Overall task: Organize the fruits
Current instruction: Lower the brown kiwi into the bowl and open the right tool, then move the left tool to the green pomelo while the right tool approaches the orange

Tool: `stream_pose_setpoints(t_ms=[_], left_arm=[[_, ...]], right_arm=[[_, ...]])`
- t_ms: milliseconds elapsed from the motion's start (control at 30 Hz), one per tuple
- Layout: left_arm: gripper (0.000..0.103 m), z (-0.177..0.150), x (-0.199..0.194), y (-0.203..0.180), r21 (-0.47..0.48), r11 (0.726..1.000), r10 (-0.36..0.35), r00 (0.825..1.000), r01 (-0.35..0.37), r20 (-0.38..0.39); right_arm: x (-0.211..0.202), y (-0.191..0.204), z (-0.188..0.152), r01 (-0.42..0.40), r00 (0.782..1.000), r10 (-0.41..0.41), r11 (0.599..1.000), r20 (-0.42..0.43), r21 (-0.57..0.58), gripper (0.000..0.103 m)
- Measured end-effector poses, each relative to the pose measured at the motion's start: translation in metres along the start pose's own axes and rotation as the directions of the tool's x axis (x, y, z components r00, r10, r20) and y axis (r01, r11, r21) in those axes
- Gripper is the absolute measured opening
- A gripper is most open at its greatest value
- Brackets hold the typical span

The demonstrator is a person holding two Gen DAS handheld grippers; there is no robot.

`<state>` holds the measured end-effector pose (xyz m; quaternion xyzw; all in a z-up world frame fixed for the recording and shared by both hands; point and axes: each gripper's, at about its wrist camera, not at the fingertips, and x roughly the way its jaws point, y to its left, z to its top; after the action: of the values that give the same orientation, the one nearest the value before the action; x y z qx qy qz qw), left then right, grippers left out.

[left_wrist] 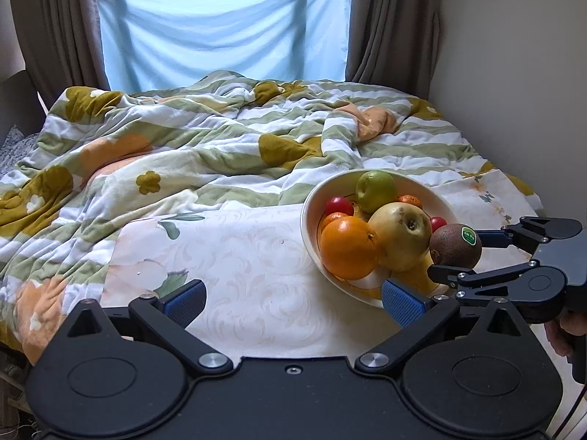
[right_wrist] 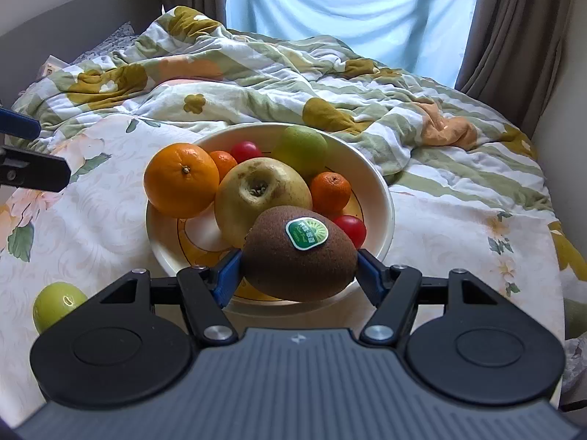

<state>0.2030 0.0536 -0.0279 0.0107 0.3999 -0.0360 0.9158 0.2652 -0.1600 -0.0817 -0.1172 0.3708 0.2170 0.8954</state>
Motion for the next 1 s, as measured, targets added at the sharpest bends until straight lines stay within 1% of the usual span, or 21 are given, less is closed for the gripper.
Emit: stream_pose_setpoints(t_ms=[67,133,167,200,333,500,867,1000], left_arm=[[0.103,-0.002,-0.002,-0.001,-0.004,1.000,0.009,1.000,-0.009,0.000],[0.103,-0.003,-0.004,-0.002,-0.011,1.000,0.016,1.000,-0.016,-0.001],[0.103,-0.004,-0.005,-0.002,-0.013,1.000,0.020,1.000,-0.020,-0.002],[0.103,-0.004,-0.006,-0.003,-0.012,1.000,0.023,1.000,-0.023,-0.002],[0.103,-0.005,-0.015,-0.008,-0.014,0.999,0.036,0.999,-0.036,0.009],[0.103,-0.004,-0.037,-0.013,-0.042,0.998,0.058,0.997,-0.056,0.044],[0.103,-0.009,-0.098,-0.032,-0.100,0.990,0.111,0.983,-0.097,0.144],[0.103,-0.018,-0.112,-0.042,-0.122,0.987,0.124,0.980,-0.106,0.153]], right_arm=[[0.002,-0.001,-0.001,0.001,1.000,-0.001,1.000,0.005,-0.001,0.083],[0.002,0.000,0.000,0.005,1.000,-0.005,1.000,0.021,-0.010,0.091],[0.001,0.000,0.001,0.014,1.000,-0.014,1.000,0.026,-0.014,0.101],[0.000,0.001,0.001,0.023,0.999,-0.022,1.000,0.034,-0.017,0.103],[-0.010,0.001,0.000,0.016,0.999,-0.015,1.000,0.048,-0.023,0.103],[-0.033,0.000,-0.001,0.010,0.999,-0.009,1.000,0.054,-0.012,0.103],[-0.112,-0.008,0.002,0.017,0.994,-0.020,0.999,0.106,0.029,0.103],[-0.140,-0.013,-0.003,0.015,0.994,-0.020,0.999,0.111,0.044,0.103]])
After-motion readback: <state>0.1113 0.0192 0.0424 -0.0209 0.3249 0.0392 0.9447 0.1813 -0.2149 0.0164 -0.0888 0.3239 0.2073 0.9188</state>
